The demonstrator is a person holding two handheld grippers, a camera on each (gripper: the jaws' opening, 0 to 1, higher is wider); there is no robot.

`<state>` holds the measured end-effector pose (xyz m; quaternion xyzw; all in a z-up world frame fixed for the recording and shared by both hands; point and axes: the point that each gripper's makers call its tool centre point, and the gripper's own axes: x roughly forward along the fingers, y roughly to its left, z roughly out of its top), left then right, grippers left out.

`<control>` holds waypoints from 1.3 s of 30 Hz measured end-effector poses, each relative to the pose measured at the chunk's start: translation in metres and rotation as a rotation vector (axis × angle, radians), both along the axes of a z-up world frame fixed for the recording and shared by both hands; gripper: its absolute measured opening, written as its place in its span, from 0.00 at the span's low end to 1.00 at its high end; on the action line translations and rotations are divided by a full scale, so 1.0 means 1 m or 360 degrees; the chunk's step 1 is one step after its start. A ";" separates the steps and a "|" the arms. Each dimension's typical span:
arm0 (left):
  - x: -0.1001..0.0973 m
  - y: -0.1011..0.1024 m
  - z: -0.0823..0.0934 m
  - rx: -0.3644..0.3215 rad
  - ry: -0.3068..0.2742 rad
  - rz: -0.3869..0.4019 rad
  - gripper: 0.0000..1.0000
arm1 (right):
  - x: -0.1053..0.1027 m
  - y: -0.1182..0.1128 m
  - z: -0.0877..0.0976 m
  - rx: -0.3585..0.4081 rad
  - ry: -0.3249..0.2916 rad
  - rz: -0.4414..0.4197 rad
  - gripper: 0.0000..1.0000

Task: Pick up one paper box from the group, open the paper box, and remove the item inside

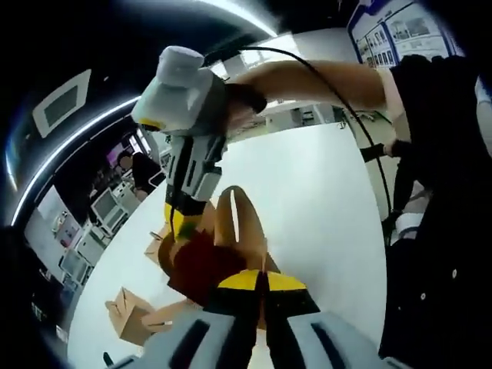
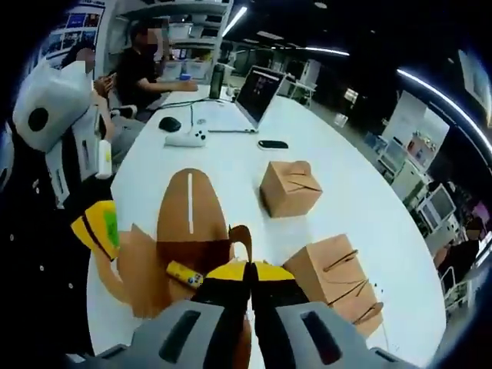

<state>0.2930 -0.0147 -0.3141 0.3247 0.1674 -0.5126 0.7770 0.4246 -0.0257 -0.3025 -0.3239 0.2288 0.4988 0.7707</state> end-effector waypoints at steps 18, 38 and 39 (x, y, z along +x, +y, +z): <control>-0.024 0.000 -0.032 -0.0037 0.0087 -0.0065 0.04 | 0.057 -0.002 -0.018 -0.0041 0.0027 -0.0079 0.04; -0.028 -0.002 -0.052 -0.0180 0.0236 -0.0089 0.05 | 0.070 -0.007 -0.069 0.0039 0.0263 -0.0127 0.05; -0.028 -0.002 -0.056 -0.0186 0.0249 -0.0087 0.05 | 0.069 -0.007 -0.072 0.0051 0.0279 -0.0133 0.05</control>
